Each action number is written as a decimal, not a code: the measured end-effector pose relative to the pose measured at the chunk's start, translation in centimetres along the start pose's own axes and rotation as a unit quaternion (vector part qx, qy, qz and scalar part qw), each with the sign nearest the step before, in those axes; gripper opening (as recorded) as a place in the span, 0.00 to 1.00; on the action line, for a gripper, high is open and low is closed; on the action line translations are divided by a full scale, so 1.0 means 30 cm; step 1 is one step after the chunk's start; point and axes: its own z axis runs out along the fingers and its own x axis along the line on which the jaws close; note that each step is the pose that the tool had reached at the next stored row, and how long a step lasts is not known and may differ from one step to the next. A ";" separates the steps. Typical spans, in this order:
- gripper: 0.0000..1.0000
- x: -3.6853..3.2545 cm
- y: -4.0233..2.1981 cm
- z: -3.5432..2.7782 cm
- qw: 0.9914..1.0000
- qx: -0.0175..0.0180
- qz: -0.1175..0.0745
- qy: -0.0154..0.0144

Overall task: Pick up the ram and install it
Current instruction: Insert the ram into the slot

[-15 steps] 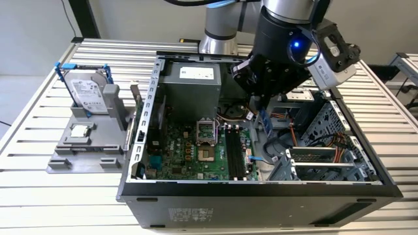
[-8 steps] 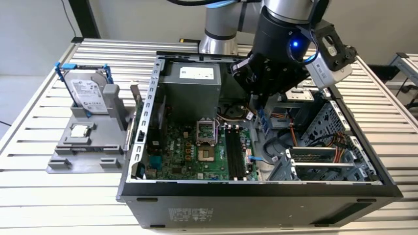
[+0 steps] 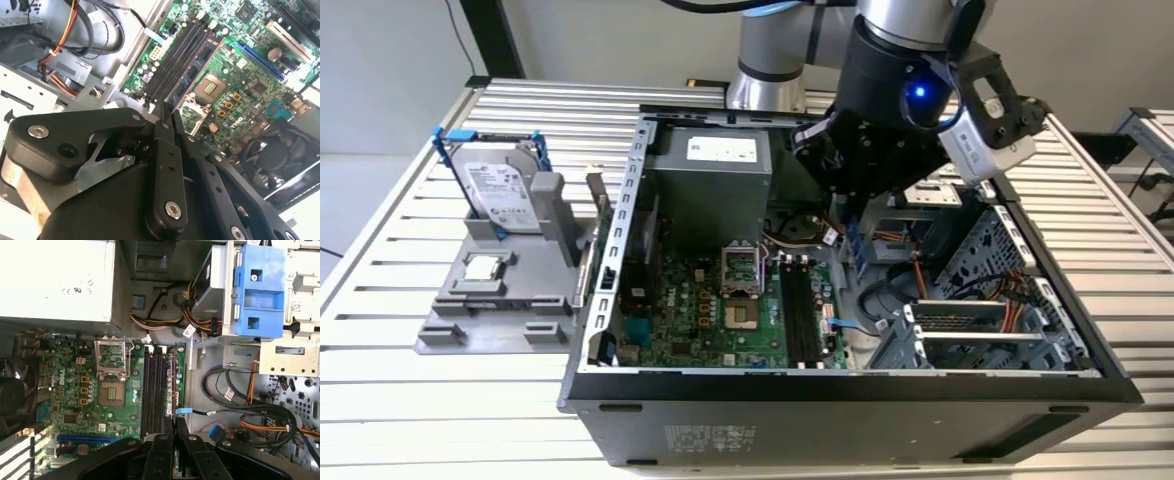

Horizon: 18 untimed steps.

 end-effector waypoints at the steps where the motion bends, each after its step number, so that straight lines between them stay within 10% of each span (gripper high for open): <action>1: 0.00 0.000 0.001 0.002 1.000 0.000 0.004 0.000; 18: 0.00 -0.016 0.024 0.019 1.000 0.001 0.018 -0.001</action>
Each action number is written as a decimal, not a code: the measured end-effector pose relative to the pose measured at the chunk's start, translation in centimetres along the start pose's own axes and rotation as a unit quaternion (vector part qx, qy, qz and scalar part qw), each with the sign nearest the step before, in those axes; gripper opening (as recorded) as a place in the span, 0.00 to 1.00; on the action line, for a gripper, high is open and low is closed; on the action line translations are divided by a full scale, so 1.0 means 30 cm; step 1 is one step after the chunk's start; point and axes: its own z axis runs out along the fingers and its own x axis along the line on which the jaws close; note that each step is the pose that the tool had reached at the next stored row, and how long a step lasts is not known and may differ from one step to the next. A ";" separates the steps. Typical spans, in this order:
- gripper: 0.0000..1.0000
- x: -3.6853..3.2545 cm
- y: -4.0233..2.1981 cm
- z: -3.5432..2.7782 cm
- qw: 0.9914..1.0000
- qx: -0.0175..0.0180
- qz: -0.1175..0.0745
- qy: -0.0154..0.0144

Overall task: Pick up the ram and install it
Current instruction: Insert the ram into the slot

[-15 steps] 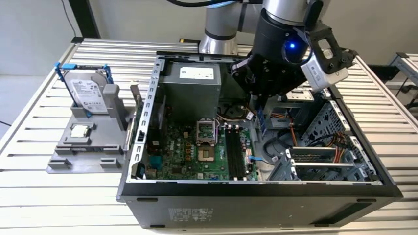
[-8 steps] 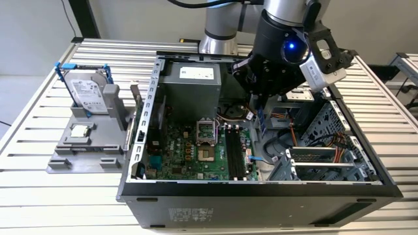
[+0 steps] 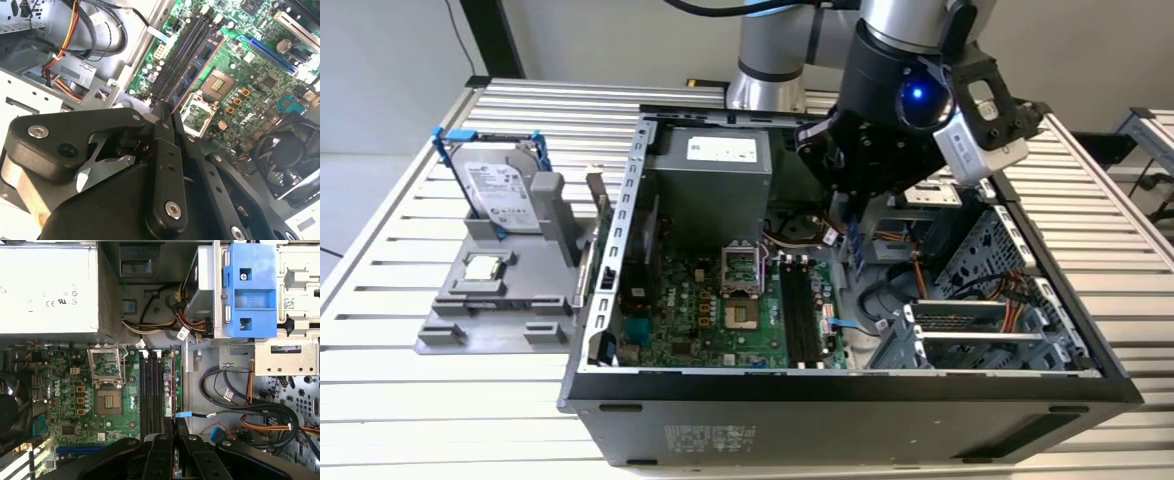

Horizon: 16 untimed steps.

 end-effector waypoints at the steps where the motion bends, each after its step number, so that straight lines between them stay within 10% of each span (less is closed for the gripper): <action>1: 0.00 -0.002 0.001 0.001 1.000 0.000 0.000 0.000; 16: 0.00 -0.019 0.013 0.011 1.000 0.000 0.000 0.000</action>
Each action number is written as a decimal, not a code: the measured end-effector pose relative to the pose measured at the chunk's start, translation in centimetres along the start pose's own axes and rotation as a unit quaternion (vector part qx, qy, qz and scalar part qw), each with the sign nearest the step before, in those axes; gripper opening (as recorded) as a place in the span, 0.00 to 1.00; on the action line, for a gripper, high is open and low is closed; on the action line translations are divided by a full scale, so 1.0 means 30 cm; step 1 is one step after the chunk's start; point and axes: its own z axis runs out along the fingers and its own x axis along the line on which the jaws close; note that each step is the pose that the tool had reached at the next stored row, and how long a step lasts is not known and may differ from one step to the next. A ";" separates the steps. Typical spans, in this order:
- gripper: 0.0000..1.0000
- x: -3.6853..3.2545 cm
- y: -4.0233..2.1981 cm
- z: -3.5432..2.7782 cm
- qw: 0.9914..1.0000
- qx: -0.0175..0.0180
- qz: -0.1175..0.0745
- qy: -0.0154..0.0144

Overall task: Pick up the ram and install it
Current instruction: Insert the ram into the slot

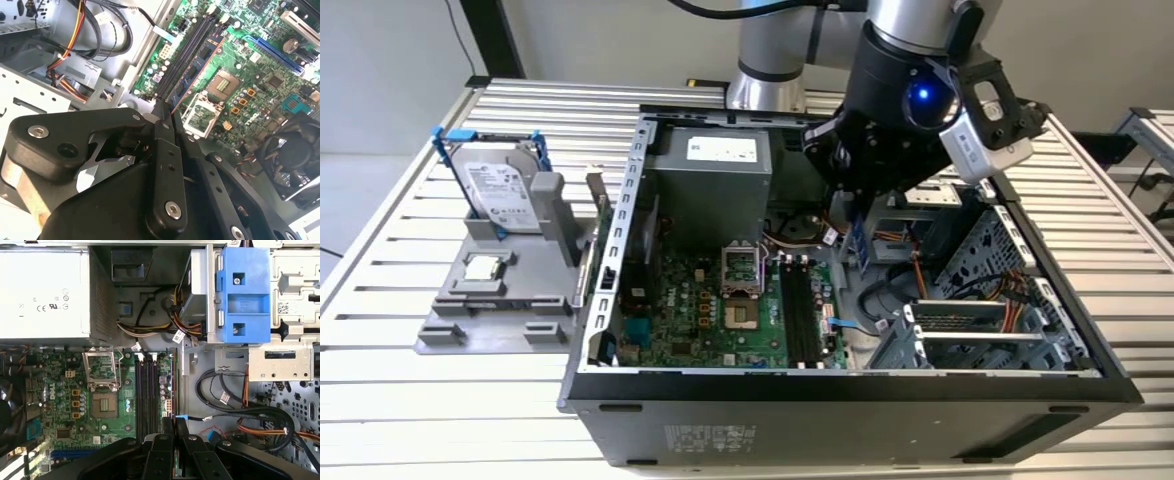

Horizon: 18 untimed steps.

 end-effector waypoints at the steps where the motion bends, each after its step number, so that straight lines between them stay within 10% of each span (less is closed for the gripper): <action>1: 0.00 0.000 0.000 0.003 1.000 0.000 0.000 0.000; 18: 0.00 -0.008 0.017 0.047 1.000 0.000 0.000 0.000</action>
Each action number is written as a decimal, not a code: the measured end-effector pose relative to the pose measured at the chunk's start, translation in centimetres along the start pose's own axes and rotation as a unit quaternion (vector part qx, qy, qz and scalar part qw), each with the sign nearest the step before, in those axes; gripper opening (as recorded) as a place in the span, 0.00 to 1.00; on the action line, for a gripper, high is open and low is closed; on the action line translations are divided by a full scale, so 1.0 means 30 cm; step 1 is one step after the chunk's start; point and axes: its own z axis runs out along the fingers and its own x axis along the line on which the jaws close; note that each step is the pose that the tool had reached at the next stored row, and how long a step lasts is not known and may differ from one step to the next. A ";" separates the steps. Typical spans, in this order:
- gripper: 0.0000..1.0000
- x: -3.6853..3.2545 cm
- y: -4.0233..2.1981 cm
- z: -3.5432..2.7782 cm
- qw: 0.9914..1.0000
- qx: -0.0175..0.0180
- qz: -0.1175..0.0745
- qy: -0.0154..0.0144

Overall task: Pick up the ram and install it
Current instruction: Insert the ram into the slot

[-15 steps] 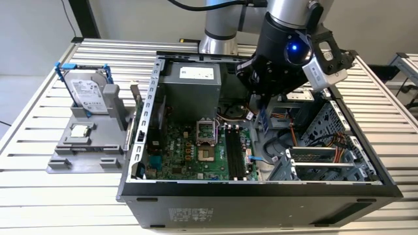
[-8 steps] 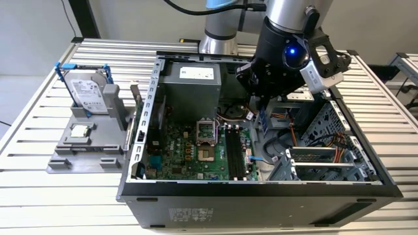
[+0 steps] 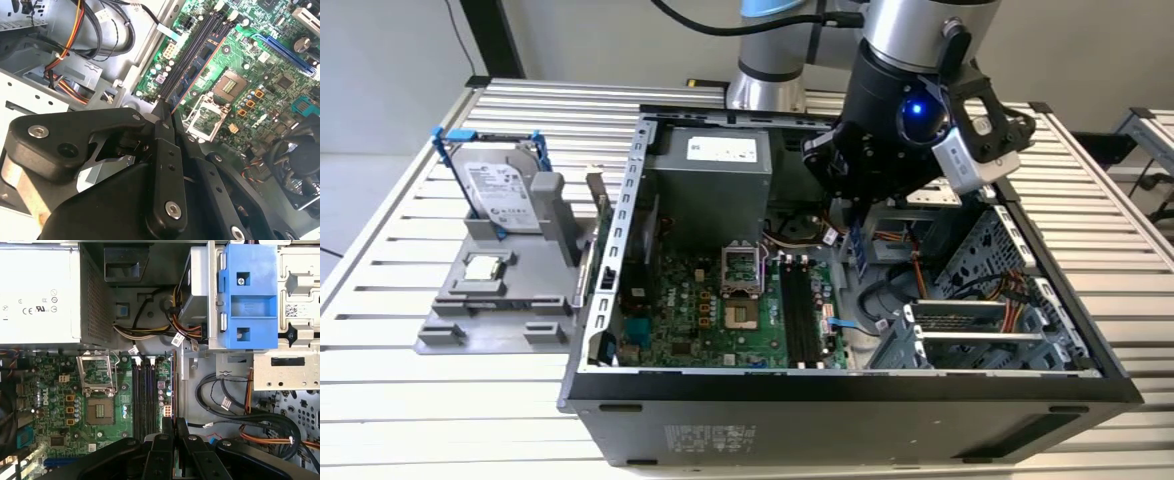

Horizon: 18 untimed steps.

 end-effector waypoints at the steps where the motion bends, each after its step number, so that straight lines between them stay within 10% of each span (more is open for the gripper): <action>1: 0.00 0.000 0.000 0.000 1.000 0.000 0.000 0.000; 11: 0.00 0.000 0.000 0.002 1.000 0.000 0.000 0.000; 18: 0.00 0.001 0.002 0.042 1.000 0.002 0.000 0.000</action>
